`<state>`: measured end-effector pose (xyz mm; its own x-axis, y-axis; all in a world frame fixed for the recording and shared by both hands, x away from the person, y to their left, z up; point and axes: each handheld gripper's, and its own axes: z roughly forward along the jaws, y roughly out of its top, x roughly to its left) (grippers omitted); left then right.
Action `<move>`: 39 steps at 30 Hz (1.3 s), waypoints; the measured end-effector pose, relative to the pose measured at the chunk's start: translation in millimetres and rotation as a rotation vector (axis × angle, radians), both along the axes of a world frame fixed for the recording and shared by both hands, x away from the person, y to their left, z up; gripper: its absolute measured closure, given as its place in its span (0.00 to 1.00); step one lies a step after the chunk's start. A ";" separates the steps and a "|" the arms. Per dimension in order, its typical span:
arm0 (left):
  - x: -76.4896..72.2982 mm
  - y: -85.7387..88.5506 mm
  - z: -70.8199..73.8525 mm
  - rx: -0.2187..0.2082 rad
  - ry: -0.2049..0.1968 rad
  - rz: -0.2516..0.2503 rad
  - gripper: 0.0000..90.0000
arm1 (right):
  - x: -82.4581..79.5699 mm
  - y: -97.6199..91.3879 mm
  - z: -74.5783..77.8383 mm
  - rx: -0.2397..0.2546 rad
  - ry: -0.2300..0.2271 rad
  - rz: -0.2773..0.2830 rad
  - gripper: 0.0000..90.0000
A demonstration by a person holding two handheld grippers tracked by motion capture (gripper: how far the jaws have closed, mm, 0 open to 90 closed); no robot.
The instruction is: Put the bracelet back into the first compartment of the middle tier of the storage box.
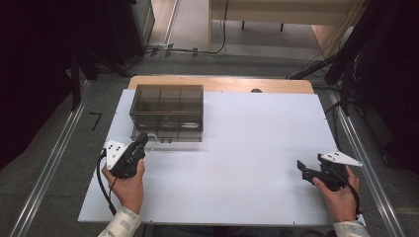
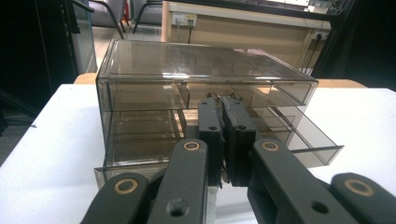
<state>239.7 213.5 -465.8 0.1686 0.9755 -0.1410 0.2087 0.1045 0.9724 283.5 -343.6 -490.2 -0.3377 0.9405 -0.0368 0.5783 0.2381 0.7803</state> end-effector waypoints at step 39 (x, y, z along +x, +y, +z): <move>13.2 9.2 5.8 -0.021 -0.049 0.031 0.98 | 2.0 1.1 -2.6 -0.010 0.013 0.004 0.19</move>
